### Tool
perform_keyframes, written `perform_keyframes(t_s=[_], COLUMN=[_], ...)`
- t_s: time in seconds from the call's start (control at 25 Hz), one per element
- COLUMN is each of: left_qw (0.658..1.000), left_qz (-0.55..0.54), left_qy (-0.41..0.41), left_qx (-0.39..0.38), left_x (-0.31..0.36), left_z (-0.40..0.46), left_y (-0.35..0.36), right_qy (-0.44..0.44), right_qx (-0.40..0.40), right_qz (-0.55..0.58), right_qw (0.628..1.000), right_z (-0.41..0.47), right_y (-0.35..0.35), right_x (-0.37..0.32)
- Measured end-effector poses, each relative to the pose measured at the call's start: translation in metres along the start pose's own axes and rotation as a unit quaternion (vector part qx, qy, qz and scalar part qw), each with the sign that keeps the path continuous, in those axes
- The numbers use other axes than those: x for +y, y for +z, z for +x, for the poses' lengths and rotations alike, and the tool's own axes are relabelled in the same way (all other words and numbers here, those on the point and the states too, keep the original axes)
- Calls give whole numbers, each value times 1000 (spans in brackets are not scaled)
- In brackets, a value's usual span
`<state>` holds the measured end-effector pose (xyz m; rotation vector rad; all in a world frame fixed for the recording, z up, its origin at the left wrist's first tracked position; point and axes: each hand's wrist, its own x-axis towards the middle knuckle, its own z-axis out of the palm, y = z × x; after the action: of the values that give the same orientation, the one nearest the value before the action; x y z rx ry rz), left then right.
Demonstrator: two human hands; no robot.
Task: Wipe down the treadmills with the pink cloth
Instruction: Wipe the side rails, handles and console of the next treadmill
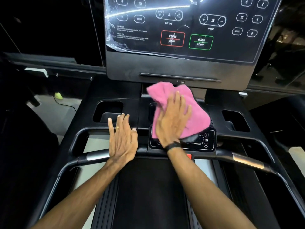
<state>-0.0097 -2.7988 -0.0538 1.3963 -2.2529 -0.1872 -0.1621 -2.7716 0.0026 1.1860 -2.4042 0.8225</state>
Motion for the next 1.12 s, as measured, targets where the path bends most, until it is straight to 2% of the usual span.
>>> perform_keyframes(t_s=[0.08,0.16,0.24,0.36,0.4,0.48,0.56,0.64,0.68,0.76,0.8,0.88,1.0,1.12], left_qw=[1000,1000,1000,999,999,998,997,998,998,998,998,997,998,998], left_qz=[16,19,20,29,31,38,37,33,33,40,44,43,38,45], left_qy=[10,18,11,16,23,49,61,52,48,48,51,57,55,52], left_qx=[-4,-6,-8,-7,-8,-7,-4,-12,-12,-10,-10,-10,-14,-12], left_x=[-3,-3,-3,2,3,4,2,2,4,5,5,3,1,5], left_z=[-1,-2,-3,-2,-2,-4,-4,-4,-4,-2,-2,-2,-3,-3], left_y=[-1,-3,-4,-2,-3,-7,-9,-10,-9,-7,-6,-6,-7,-6], right_qy=[-96,-171,-137,2,-4,-77,-135,-112,-69,15,25,-33,-104,-1], right_qx=[-9,-21,-6,15,14,17,17,44,61,82,82,86,52,92], right_qz=[15,1,1,-17,-12,7,28,59,56,7,-12,-5,39,-10], right_qw=[995,985,991,1000,1000,997,990,991,994,996,996,996,992,996], right_z=[-20,-49,-41,15,23,3,-27,-28,-15,15,22,10,-21,4], right_y=[4,2,-5,-9,-6,-1,-6,-19,-24,-27,-25,-21,-29,-35], right_x=[-28,-10,35,45,31,9,26,70,88,96,88,70,100,130])
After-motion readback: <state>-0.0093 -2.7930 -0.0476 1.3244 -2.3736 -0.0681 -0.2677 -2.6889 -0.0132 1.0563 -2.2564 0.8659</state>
